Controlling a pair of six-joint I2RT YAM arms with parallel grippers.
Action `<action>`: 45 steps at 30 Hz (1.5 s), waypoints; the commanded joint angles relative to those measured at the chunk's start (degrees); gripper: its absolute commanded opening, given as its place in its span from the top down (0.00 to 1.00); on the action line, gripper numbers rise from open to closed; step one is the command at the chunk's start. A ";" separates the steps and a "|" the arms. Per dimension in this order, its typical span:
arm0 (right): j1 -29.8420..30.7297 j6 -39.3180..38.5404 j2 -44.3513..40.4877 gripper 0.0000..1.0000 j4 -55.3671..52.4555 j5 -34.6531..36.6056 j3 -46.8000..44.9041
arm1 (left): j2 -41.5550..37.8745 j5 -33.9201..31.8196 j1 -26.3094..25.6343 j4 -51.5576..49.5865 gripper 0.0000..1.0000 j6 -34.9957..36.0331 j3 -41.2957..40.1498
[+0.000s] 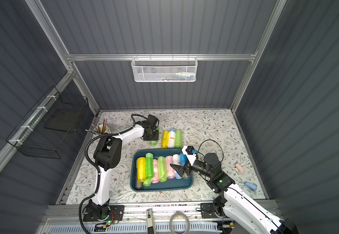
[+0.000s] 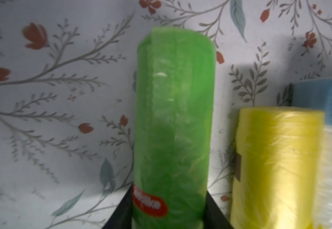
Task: Put the roll of trash bags into the storage box
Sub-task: Pick up the roll of trash bags from the center of the board.
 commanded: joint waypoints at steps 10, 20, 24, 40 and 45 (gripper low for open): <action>0.17 0.39 0.31 0.01 1.15 -0.45 -0.28 | -13.49 0.89 2.54 -3.37 0.57 1.30 -4.78; 0.18 0.44 0.49 0.01 1.44 -0.73 -0.32 | -25.70 10.66 2.54 4.10 0.57 -6.23 -17.93; 0.21 0.33 0.87 0.01 1.20 -0.75 -0.17 | -30.31 13.24 2.49 6.62 0.57 -8.70 -23.20; 0.20 0.47 0.58 0.01 1.26 -1.36 -0.06 | -46.15 14.66 -1.80 10.24 0.57 -14.59 -35.73; 0.19 0.15 -0.20 0.01 1.06 0.14 -0.76 | -50.17 10.77 -5.49 11.91 0.57 -17.60 -38.66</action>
